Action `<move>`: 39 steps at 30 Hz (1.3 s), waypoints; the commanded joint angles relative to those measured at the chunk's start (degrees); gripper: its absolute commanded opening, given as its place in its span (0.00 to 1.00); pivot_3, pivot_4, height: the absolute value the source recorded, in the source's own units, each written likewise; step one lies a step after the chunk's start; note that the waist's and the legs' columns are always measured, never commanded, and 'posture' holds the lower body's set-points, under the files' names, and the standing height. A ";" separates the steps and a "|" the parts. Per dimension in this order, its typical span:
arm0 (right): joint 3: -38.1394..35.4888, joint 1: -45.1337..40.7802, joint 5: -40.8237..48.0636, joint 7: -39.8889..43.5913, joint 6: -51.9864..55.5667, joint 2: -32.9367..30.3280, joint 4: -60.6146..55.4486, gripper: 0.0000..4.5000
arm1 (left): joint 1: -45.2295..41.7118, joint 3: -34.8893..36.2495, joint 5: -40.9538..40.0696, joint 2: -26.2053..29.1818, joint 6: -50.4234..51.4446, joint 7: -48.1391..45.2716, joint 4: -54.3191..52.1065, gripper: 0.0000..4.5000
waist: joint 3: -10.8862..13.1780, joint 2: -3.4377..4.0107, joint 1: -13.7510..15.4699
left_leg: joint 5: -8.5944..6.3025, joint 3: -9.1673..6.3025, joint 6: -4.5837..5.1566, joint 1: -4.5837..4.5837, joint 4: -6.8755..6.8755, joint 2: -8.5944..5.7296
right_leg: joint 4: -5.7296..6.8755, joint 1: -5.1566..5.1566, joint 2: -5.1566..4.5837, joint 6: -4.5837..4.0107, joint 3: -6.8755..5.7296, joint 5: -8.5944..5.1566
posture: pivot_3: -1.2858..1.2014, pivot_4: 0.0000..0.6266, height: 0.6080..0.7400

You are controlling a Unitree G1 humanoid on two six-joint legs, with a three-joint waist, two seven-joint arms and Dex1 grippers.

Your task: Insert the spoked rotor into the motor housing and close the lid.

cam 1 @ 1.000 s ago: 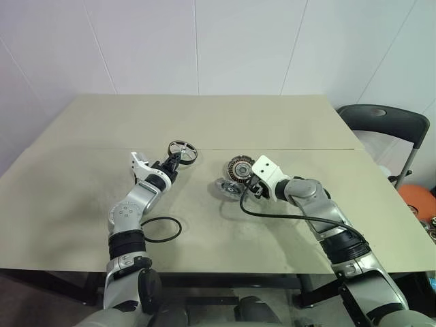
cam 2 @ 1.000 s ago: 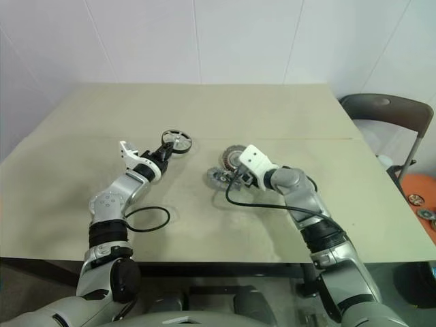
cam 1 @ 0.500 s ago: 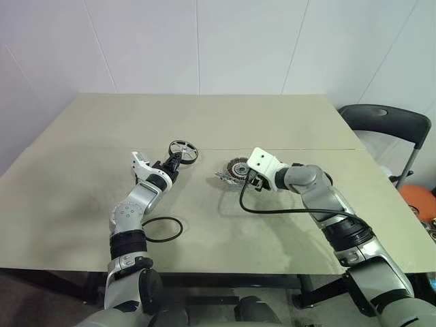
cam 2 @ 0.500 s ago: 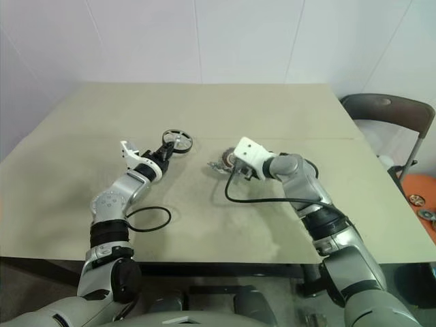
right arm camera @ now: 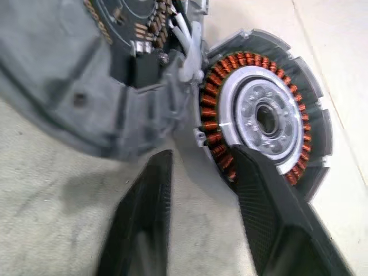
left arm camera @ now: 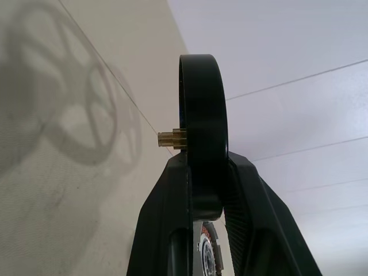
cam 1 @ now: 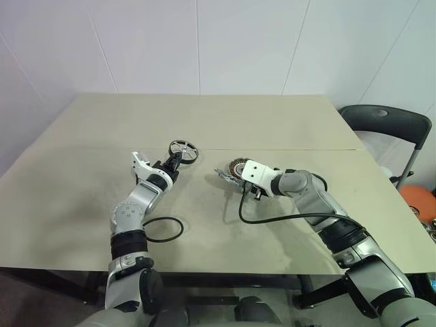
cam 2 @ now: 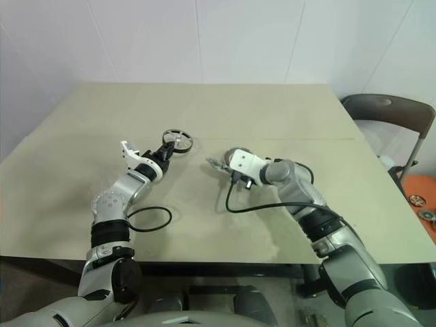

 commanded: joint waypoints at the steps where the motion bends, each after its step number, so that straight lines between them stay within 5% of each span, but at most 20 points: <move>1: -0.66 0.05 -0.16 0.07 -0.20 0.38 -0.74 0.12 | -1.06 -0.42 -0.46 -0.12 -0.64 -0.35 -1.57 0.09 | 0.00 -0.01 -0.04 | 0.00 0.00 0.00 0.01 0.00 0.00 | 0.00 0.01 0.00 0.00 0.00 0.00 | 0.52 0.00 1.00; 3: -0.87 0.12 -0.34 -0.15 -0.18 0.55 -0.72 0.01 | -1.11 -0.50 -0.39 -0.23 -0.66 -0.39 -1.47 0.09 | 0.00 -0.01 -0.03 | 0.00 0.00 0.00 0.01 0.03 0.00 | 0.01 0.02 0.00 0.01 0.00 0.00 | 0.52 0.00 1.00; 15: -3.54 -0.85 4.82 4.35 4.59 1.46 -8.05 0.01 | -1.48 -1.23 0.32 0.37 -0.38 -1.29 -0.77 0.09 | 0.03 -0.01 -0.03 | 0.00 0.00 -0.01 -0.01 -0.01 0.00 | 0.01 -0.02 0.00 0.00 0.00 0.00 | 0.52 0.00 1.00; 27: -1.63 0.31 12.14 9.22 17.94 1.44 -21.01 0.01 | -2.26 -3.10 0.95 11.83 2.58 -10.64 -6.33 0.09 | 0.10 0.01 -0.01 | 0.01 -0.01 -0.01 -0.08 -0.07 0.00 | 0.02 -0.12 -0.01 0.00 -0.01 0.00 | 0.52 0.00 1.00; 39: 1.68 1.99 14.03 8.32 20.88 4.53 -22.00 0.01 | -10.27 2.25 -9.69 10.01 6.85 0.17 -10.05 0.09 | 0.13 -0.08 1.20 | 0.00 -0.02 -0.01 -0.16 -0.06 0.01 | 0.01 -0.19 -0.02 0.00 -0.03 0.00 | 0.52 0.00 1.00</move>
